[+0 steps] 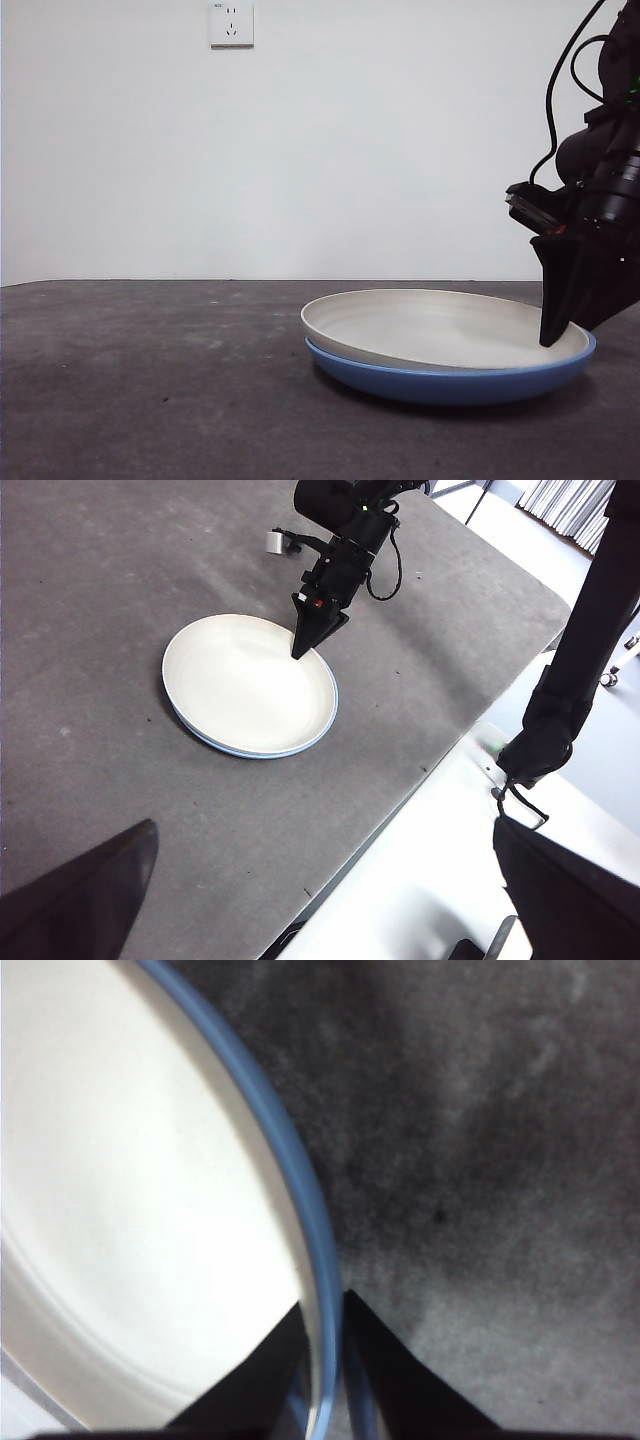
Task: Pick up the white plate, put it on the blue plate, put it on desk
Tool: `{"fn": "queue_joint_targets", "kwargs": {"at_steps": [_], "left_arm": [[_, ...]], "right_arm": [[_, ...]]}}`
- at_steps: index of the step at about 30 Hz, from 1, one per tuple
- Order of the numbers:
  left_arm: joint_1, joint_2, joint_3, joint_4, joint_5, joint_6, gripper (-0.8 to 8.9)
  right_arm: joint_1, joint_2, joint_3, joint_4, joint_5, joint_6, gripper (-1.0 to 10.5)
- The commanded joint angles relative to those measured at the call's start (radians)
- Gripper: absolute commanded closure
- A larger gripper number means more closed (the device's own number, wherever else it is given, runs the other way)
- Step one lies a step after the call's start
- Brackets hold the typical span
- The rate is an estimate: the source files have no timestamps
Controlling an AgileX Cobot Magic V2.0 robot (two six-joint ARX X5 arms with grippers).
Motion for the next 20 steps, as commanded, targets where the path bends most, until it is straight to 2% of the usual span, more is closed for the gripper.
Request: {"fn": "queue_joint_targets", "kwargs": {"at_steps": [1, 10, 20], "left_arm": [[-0.004, 0.003, 0.010, 0.006, 0.002, 0.008, 1.57], [-0.004, 0.003, 0.010, 0.008, 0.002, 0.008, 1.57], [-0.004, 0.003, 0.010, 0.009, 0.002, 0.008, 1.57]], "right_arm": [[0.015, 0.014, 0.055, -0.034, 0.001, 0.005, 9.4], [0.112, 0.015, 0.164, -0.063, 0.003, 0.080, 9.4], [0.204, 0.031, 0.179, 0.009, -0.002, 0.171, 9.4]]}}
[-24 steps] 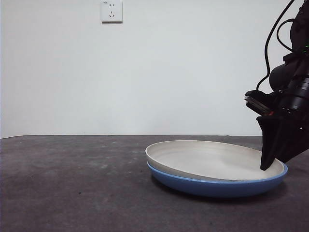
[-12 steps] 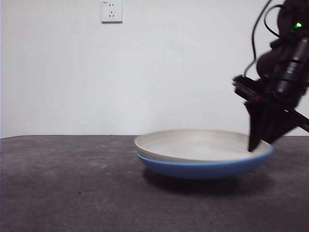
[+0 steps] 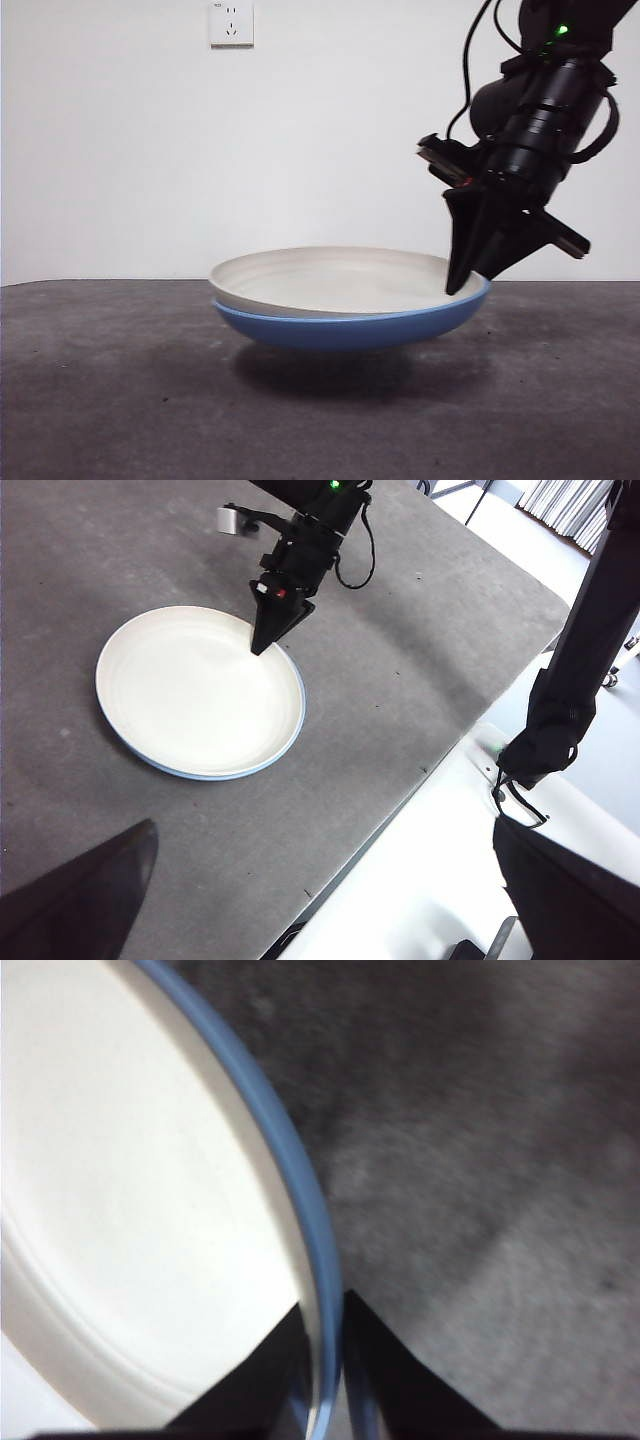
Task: Pick up the white plate, put it on the blue plate, put it on desk
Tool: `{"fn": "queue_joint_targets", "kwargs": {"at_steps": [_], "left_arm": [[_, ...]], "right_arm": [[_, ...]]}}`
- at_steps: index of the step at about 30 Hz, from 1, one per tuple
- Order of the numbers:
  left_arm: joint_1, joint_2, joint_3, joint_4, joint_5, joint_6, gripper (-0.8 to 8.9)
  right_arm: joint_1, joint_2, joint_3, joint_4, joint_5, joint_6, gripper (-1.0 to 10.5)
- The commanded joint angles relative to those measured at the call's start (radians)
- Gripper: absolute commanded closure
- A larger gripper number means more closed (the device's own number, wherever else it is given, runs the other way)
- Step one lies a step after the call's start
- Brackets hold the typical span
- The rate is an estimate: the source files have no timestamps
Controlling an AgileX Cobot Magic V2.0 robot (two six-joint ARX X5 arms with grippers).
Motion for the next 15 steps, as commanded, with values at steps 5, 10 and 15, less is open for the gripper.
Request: {"fn": "queue_joint_targets", "kwargs": {"at_steps": [5, 10, 15], "left_arm": [[-0.004, 0.003, 0.010, 0.006, 0.002, 0.007, 1.57], [-0.004, 0.003, 0.010, 0.005, 0.002, 0.006, 1.57], [-0.004, 0.003, 0.010, 0.005, 0.002, 0.003, 1.57]], "right_arm": [[0.026, 0.059, 0.025, 0.063, -0.053, 0.087, 9.4], [0.040, 0.103, 0.027, 0.072, -0.055, 0.098, 9.4], [0.050, 0.135, 0.027, 0.084, -0.055, 0.105, 9.4]]}}
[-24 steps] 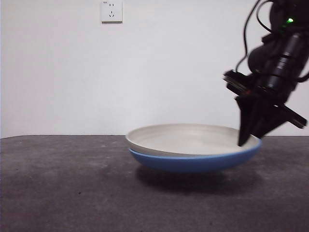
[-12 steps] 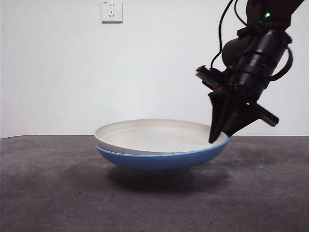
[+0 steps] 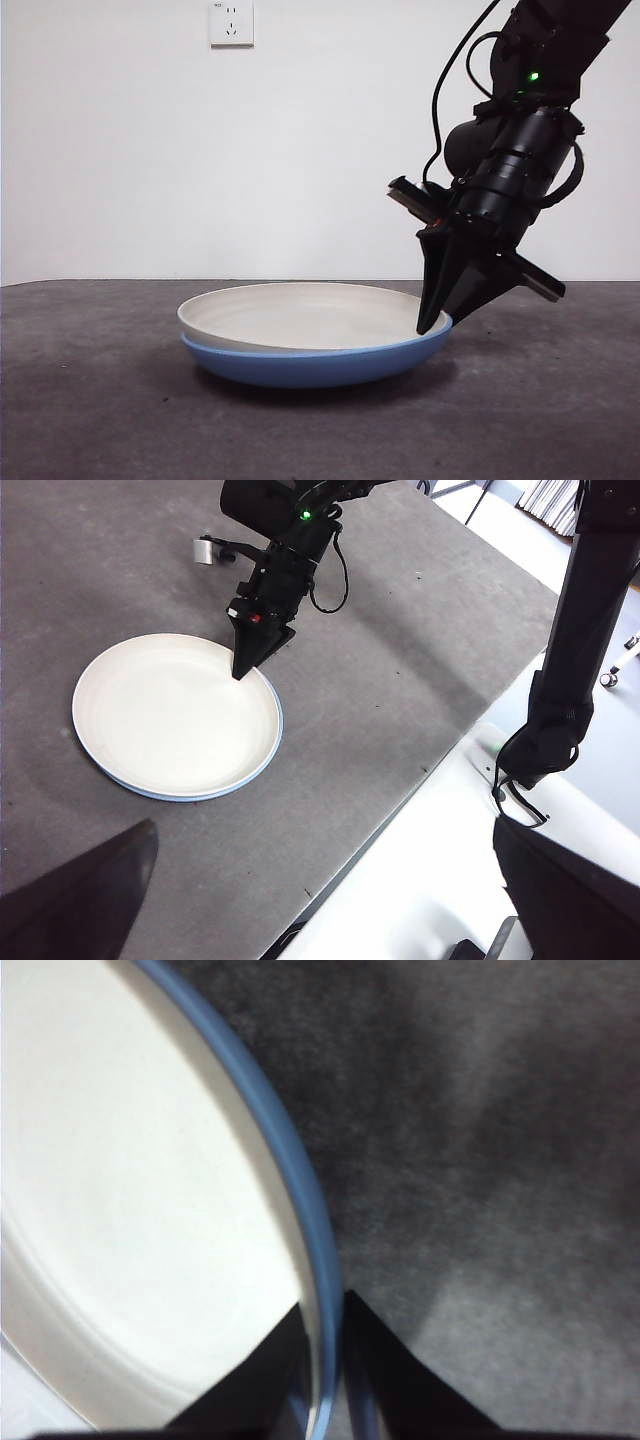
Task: Pick up the white plate, put it on the blue plate, put it on desk
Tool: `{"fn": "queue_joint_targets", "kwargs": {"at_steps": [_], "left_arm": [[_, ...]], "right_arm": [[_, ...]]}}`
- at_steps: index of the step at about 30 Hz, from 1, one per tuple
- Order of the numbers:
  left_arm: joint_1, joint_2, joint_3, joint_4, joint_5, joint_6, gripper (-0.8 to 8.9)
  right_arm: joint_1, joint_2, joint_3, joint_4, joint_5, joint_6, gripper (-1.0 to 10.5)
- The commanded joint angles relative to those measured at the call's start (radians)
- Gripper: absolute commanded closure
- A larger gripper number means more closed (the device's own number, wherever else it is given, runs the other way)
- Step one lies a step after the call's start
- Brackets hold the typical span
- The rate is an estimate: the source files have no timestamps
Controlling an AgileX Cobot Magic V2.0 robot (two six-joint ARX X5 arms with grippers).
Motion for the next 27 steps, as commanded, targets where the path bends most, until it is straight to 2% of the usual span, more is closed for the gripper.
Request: {"fn": "queue_joint_targets", "kwargs": {"at_steps": [1, 10, 16, 23, 27], "left_arm": [[-0.004, 0.003, 0.010, 0.005, 0.002, 0.003, 1.57], [-0.004, 0.003, 0.010, 0.005, 0.002, 0.003, 1.57], [-0.004, 0.003, 0.010, 0.005, 0.002, 0.003, 1.57], [-0.004, 0.003, 0.010, 0.005, 0.002, 0.005, 1.57], [-0.004, 0.003, 0.010, 0.005, 0.002, 0.005, 1.57]], "right_arm": [[0.010, 0.034, 0.025, 0.007, -0.015, 0.010, 9.4], [0.010, 0.053, 0.024, 0.006, -0.007, 0.000, 9.3], [0.008, 0.053, 0.024, 0.001, -0.007, -0.009, 7.3], [-0.006, 0.035, 0.030, -0.034, -0.002, -0.012, 6.6], [-0.013, -0.025, 0.033, -0.084, 0.070, -0.020, 5.5]]}}
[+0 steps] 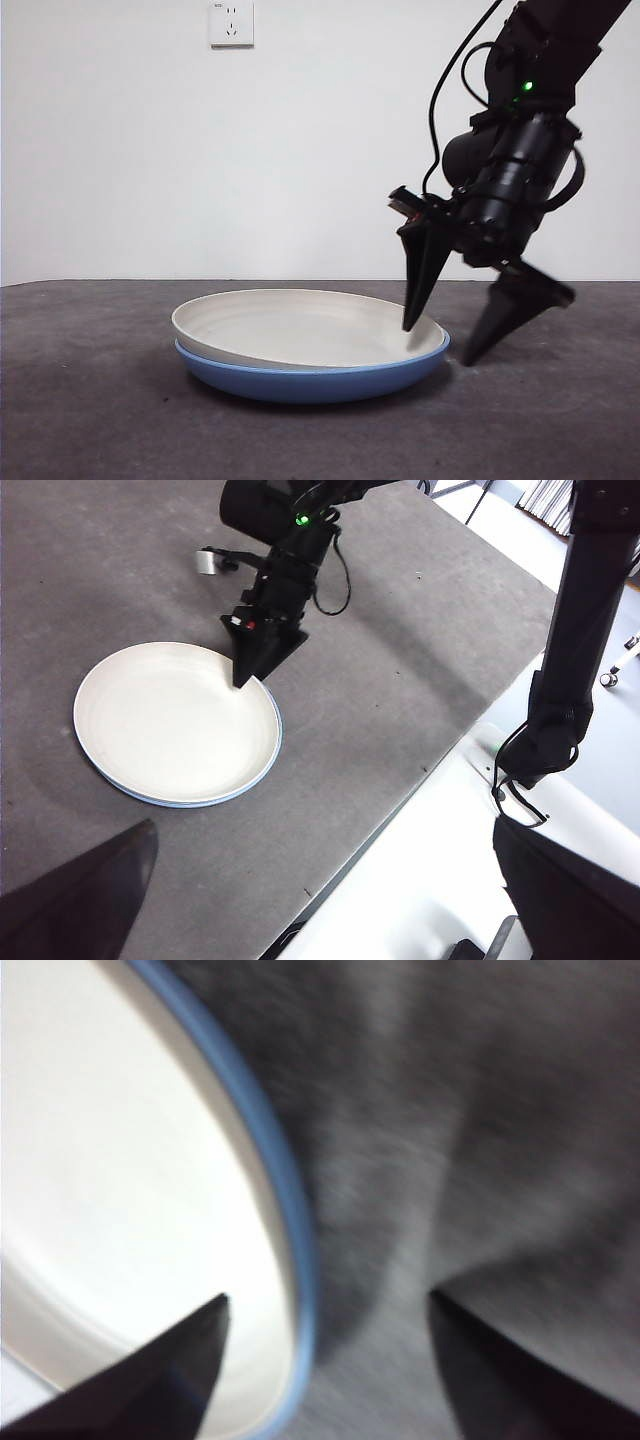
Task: Pick up the white plate, put it on the blue plate, put it on desk
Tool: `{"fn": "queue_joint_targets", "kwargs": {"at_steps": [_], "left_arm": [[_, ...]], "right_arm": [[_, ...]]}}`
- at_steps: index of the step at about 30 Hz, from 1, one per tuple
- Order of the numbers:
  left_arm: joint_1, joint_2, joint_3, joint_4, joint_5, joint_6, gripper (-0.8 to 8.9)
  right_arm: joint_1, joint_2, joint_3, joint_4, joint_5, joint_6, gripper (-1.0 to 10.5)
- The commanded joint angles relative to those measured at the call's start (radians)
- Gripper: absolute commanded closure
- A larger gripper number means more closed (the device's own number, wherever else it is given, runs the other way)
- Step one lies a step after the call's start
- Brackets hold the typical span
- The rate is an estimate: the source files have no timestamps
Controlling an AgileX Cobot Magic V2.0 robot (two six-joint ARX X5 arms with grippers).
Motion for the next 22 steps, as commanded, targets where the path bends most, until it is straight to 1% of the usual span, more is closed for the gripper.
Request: {"fn": "queue_joint_targets", "kwargs": {"at_steps": [1, 7, 13, 17, 22], "left_arm": [[-0.004, 0.003, 0.010, 0.006, 0.002, 0.005, 1.57], [-0.004, 0.003, 0.010, 0.006, 0.002, 0.008, 1.57], [-0.004, 0.003, 0.010, 0.004, 0.002, 0.008, 1.57], [-0.004, 0.003, 0.010, 0.002, 0.002, 0.008, 1.57], [-0.004, 0.003, 0.010, -0.001, 0.002, 0.007, 1.57]], "right_arm": [[-0.002, -0.057, 0.024, -0.023, 0.047, -0.016, 5.2], [0.000, -0.245, 0.024, -0.094, 0.100, -0.015, 4.3], [0.027, -0.504, 0.024, -0.216, 0.217, -0.015, 3.4], [0.064, -0.680, 0.024, -0.301, 0.261, -0.010, 3.4], [0.130, -0.883, 0.024, -0.371, 0.269, -0.002, 3.4]]}}
